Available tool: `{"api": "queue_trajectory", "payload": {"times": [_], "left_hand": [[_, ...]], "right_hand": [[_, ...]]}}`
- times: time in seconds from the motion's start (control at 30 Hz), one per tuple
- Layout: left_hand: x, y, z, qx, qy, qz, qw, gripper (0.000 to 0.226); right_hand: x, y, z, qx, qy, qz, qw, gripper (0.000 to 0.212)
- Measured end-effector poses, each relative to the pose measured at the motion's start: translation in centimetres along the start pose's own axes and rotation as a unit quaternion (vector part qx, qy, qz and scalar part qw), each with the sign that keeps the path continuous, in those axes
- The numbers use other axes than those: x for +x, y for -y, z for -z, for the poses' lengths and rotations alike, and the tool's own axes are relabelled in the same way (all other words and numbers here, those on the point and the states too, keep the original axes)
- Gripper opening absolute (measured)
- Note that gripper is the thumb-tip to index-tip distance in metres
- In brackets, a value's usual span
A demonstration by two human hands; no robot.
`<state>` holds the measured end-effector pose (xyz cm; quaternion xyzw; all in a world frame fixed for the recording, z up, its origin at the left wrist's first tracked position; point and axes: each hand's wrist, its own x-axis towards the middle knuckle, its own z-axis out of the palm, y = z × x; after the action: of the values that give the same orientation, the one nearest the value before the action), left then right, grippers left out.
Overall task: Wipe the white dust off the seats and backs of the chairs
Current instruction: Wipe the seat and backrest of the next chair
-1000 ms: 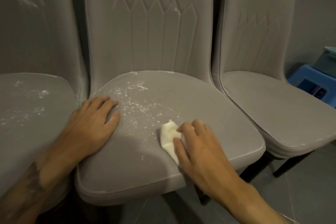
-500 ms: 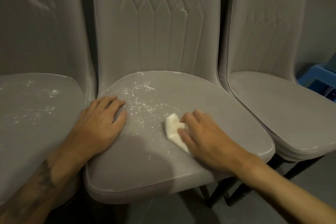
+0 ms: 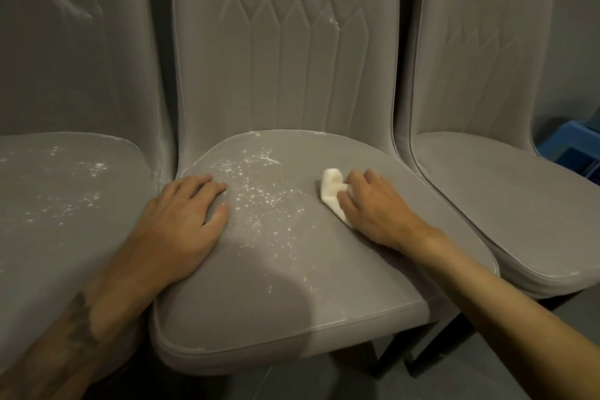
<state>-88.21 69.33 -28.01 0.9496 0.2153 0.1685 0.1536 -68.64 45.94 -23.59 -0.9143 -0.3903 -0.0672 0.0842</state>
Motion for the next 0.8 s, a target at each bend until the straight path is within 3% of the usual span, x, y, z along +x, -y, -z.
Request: {"api": "queue_trajectory", "payload": {"times": [0.07,0.23,0.3,0.4,0.47,0.53,0.67,0.73,0.8], "left_hand": [[-0.1,0.0,0.0,0.001,-0.002,0.001,1.000,0.066],[-0.2,0.1,0.0,0.000,-0.003,-0.004,1.000,0.063],[-0.2,0.1,0.1,-0.002,-0.002,-0.005,1.000,0.063],[-0.3,-0.1,0.2,0.000,0.003,-0.003,1.000,0.063],[-0.2,-0.2,0.2,-0.002,0.002,-0.003,1.000,0.063],[-0.3,-0.1,0.2,-0.005,-0.004,-0.007,1.000,0.061],[-0.5,0.1,0.0,-0.007,-0.024,-0.023,0.999,0.055],[-0.5,0.1,0.1,0.000,-0.025,-0.026,0.999,0.054],[-0.6,-0.1,0.1,0.010,-0.025,-0.038,0.999,0.055]], "right_hand": [[0.7,1.1,-0.4,-0.001,-0.003,0.006,1.000,0.032],[-2.4,2.9,-1.5,0.108,-0.014,0.165,0.980,0.031],[-0.9,1.1,-1.3,0.074,-0.005,0.143,0.987,0.030],[3.1,-1.3,-0.8,0.022,0.001,-0.009,1.000,0.033],[4.5,-0.9,-1.1,0.018,0.002,-0.045,0.999,0.036],[3.9,0.8,-2.0,0.038,-0.003,0.007,0.999,0.035],[0.0,2.4,-2.6,0.138,-0.009,0.201,0.970,0.027],[1.5,0.4,-2.2,0.117,0.013,0.204,0.972,0.027],[4.5,-1.5,-1.7,0.079,0.035,0.111,0.990,0.030]]}}
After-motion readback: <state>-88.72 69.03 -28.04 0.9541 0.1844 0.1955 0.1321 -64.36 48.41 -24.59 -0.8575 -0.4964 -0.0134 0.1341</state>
